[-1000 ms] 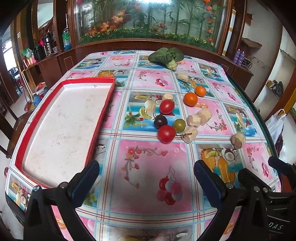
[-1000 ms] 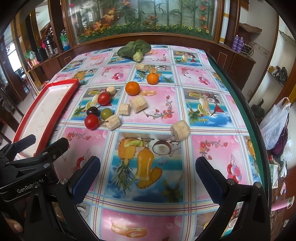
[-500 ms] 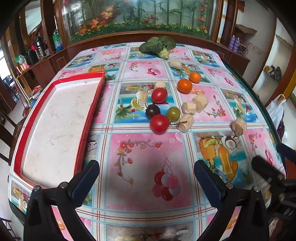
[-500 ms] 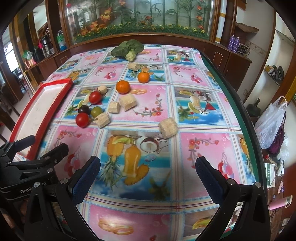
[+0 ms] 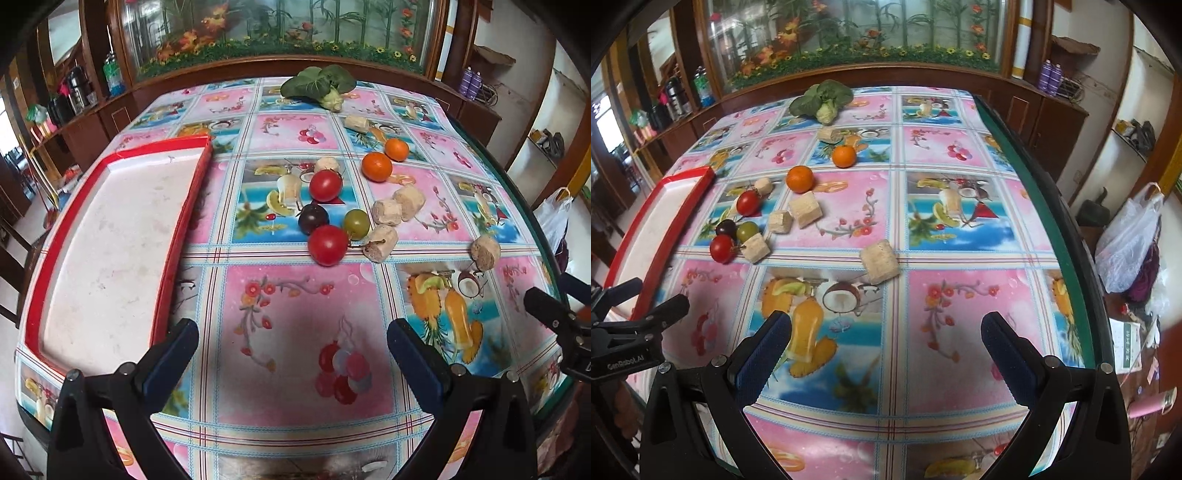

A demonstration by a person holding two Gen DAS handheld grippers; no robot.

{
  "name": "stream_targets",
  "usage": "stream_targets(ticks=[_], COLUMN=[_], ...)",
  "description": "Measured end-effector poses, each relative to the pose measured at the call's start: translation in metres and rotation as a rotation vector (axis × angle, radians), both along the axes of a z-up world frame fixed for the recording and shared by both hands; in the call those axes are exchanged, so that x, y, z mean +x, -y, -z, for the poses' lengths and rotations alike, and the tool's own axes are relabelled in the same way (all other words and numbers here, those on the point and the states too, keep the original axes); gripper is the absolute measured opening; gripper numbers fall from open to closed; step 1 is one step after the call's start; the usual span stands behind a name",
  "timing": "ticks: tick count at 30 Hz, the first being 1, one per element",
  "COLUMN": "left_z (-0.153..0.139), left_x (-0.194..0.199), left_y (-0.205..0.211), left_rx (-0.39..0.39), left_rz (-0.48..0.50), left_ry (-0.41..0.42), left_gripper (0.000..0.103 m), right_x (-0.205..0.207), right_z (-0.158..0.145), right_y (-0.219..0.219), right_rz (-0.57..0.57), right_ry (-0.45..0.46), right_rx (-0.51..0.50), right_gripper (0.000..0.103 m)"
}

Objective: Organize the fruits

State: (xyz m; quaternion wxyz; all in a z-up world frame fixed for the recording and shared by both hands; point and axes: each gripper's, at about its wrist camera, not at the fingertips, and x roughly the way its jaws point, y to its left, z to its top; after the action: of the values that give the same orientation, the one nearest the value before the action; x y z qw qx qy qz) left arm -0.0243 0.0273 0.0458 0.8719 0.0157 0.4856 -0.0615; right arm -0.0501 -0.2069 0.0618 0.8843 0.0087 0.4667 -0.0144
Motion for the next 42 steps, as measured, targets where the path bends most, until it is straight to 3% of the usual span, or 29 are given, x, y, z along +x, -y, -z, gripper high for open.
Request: stream_targets(ticks=[10, 13, 18, 22, 27, 30, 32, 35, 39, 42], left_z=[0.000, -0.002, -0.002, -0.001, 0.005, 0.011, 0.017, 0.029, 0.024, 0.030], left_x=[0.011, 0.013, 0.016, 0.024, 0.039, 0.049, 0.057, 0.070, 0.072, 0.075], left_y=[-0.008, -0.006, 0.000, 0.004, 0.015, 0.021, 0.022, 0.021, 0.021, 0.021], left_rx=[-0.017, -0.017, -0.036, -0.066, -0.115, -0.113, -0.138, -0.169, -0.106, -0.077], left_rz=[0.048, 0.071, 0.105, 0.120, 0.154, 0.166, 0.176, 0.165, 0.153, 0.163], left_ry=[-0.024, -0.025, -0.042, -0.064, -0.110, -0.123, -0.157, -0.216, -0.146, -0.146], left_gripper=[0.103, 0.103, 0.103, 0.103, 0.103, 0.098, 0.082, 0.072, 0.072, 0.072], right_x=[0.026, 0.039, 0.059, 0.066, 0.070, 0.070, 0.070, 0.070, 0.069, 0.069], right_z=[0.010, 0.019, 0.038, 0.044, 0.049, 0.050, 0.051, 0.051, 0.051, 0.052], right_y=[0.001, -0.002, 0.003, 0.005, 0.003, 0.001, 0.001, 0.002, 0.002, 0.003], right_rz=[-0.094, -0.154, -0.176, -0.185, -0.210, -0.225, -0.228, -0.230, -0.237, -0.233], right_ry=[-0.009, -0.031, -0.099, -0.114, -0.132, -0.120, -0.116, -0.115, -0.113, -0.110], right_rx=[0.011, 0.019, 0.053, 0.073, 0.062, 0.050, 0.046, 0.058, 0.061, 0.073], right_gripper=[0.103, 0.091, 0.056, 0.054, 0.029, 0.029, 0.029, 0.029, 0.029, 0.030])
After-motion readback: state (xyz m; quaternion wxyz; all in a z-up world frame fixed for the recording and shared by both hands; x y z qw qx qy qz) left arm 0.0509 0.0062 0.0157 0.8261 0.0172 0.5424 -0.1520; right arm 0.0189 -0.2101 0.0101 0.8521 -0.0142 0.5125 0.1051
